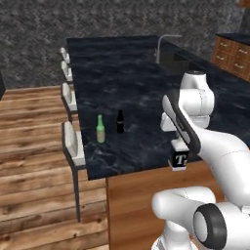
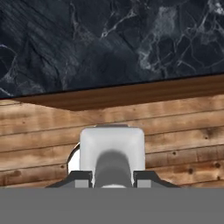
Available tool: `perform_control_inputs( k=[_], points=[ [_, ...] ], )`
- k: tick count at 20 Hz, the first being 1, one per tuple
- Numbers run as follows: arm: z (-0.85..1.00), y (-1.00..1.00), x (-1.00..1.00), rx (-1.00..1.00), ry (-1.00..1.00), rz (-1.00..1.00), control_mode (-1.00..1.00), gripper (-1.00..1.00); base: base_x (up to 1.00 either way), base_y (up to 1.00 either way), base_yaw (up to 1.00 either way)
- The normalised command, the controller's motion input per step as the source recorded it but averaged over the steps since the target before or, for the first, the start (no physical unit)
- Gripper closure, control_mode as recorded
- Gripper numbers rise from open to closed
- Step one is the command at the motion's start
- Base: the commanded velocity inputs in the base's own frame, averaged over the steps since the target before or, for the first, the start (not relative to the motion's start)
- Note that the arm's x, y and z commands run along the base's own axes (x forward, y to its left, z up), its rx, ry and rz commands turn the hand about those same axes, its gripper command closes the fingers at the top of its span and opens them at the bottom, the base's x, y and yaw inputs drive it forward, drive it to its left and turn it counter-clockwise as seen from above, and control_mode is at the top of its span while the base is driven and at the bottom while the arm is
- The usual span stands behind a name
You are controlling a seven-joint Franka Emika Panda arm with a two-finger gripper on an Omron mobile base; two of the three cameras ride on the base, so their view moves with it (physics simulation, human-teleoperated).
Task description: Move the drinks to the dining counter.
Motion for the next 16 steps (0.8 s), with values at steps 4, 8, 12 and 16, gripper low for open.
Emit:
perform_control_inputs(
  k=[4,8,12,16],
  points=[
    [0.0,0.0,0.0,0.0,0.0,0.0,1.0,1.0,0.4,0.56,0.1],
    [0.0,0.0,0.0,0.0,0.0,0.0,1.0,1.0,0.87,0.12,0.14],
    [0.0,0.0,0.0,0.0,0.0,0.0,1.0,1.0,0.59,0.0,0.06],
    [0.0,0.0,0.0,0.0,0.0,0.0,1.0,1.0,0.38,0.0,0.02]
  ],
)
